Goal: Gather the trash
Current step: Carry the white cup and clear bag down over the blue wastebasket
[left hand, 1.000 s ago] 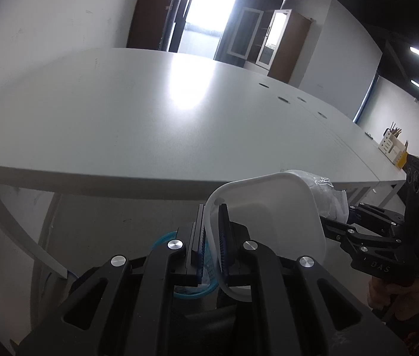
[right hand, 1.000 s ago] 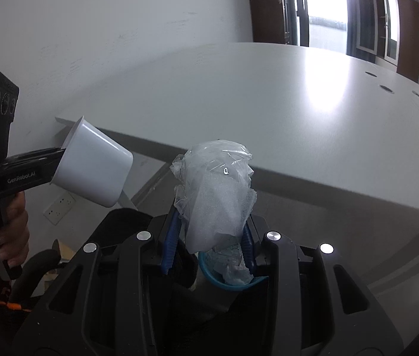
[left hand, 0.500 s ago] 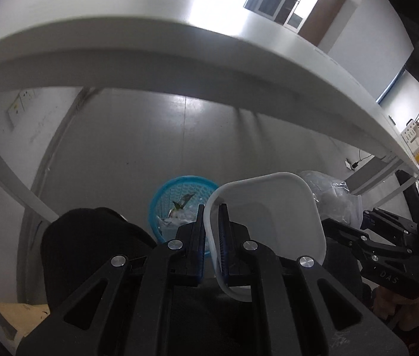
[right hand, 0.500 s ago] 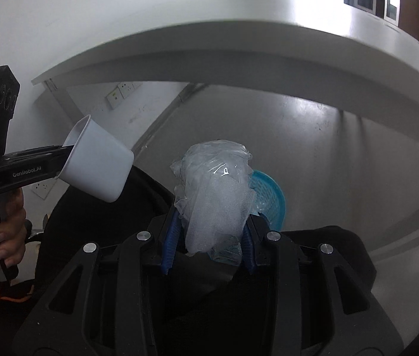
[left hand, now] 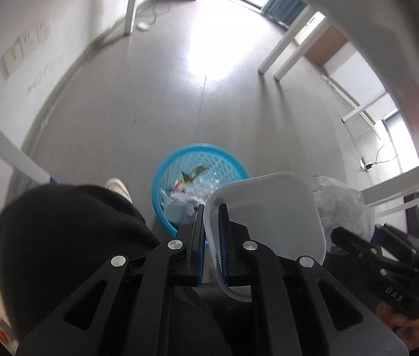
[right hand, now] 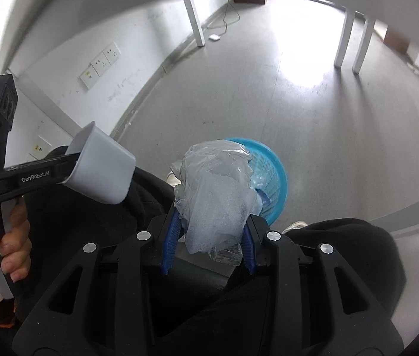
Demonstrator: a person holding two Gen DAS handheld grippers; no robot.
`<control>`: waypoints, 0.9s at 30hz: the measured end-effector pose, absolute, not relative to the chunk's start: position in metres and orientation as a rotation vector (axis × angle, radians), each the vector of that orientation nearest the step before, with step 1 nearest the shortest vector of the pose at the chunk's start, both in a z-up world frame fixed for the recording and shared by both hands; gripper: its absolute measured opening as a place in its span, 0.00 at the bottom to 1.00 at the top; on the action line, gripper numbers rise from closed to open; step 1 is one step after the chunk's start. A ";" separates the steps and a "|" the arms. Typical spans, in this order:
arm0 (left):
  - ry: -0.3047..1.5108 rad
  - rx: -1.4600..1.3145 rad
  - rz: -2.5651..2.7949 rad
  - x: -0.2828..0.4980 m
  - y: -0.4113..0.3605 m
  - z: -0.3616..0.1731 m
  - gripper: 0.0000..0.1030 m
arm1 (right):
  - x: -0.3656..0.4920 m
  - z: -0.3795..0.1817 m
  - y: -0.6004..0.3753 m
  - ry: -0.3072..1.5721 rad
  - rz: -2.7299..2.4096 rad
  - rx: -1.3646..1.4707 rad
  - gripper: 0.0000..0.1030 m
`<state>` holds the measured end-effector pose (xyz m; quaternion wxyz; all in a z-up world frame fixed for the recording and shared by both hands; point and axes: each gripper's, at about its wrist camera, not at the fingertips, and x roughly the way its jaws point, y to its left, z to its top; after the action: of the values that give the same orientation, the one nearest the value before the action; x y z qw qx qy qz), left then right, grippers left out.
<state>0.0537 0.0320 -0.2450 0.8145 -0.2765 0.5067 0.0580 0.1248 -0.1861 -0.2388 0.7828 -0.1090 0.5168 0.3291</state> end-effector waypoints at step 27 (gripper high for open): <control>1.374 -0.656 0.220 0.183 0.057 -0.369 0.07 | 0.247 -0.395 -0.138 1.466 0.535 -0.226 0.33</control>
<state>0.1827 0.0573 -0.3688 0.7184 -0.2966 0.6213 0.0995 0.2466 -0.1376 -0.3955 0.7049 -0.1016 0.6595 0.2407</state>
